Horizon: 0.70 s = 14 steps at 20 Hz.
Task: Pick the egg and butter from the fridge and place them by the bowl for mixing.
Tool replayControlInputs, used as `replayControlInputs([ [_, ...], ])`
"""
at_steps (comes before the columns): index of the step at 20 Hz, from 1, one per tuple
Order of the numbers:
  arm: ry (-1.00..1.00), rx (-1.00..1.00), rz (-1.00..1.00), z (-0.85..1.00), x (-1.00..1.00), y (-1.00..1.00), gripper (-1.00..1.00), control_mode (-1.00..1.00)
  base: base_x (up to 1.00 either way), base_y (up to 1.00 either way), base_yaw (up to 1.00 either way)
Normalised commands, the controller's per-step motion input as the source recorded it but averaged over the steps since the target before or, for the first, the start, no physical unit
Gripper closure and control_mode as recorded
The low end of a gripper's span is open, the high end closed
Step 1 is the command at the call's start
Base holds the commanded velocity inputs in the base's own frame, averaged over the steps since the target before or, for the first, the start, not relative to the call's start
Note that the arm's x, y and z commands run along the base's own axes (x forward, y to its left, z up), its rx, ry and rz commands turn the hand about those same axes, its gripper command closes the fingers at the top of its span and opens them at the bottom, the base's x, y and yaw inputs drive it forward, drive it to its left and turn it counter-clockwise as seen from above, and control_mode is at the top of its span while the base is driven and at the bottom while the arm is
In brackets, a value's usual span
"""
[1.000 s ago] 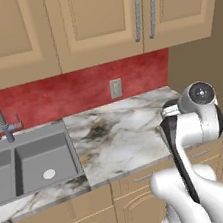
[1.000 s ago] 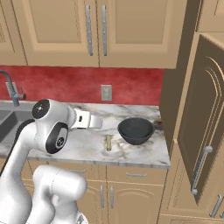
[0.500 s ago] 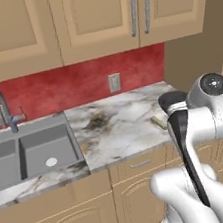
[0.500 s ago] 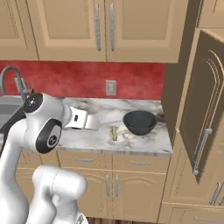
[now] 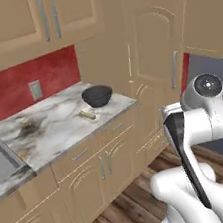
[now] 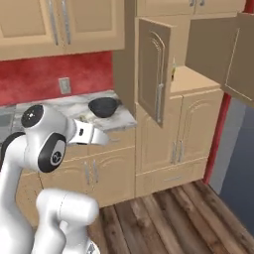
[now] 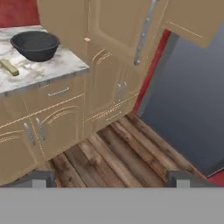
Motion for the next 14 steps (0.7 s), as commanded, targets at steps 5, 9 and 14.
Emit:
replayControlInputs([
  [5, 0.00, 0.00, 0.00, 0.00, 0.00, 0.00, -1.00, 1.00, -0.21, 0.09, -1.00],
  [9, 0.00, 0.00, 0.00, 0.00, 0.00, 0.00, -1.00, 1.00, -0.21, 0.07, -1.00],
  [14, 0.00, 0.00, 0.00, 0.00, 0.00, 0.00, -1.00, 1.00, -0.54, 0.01, -0.84],
])
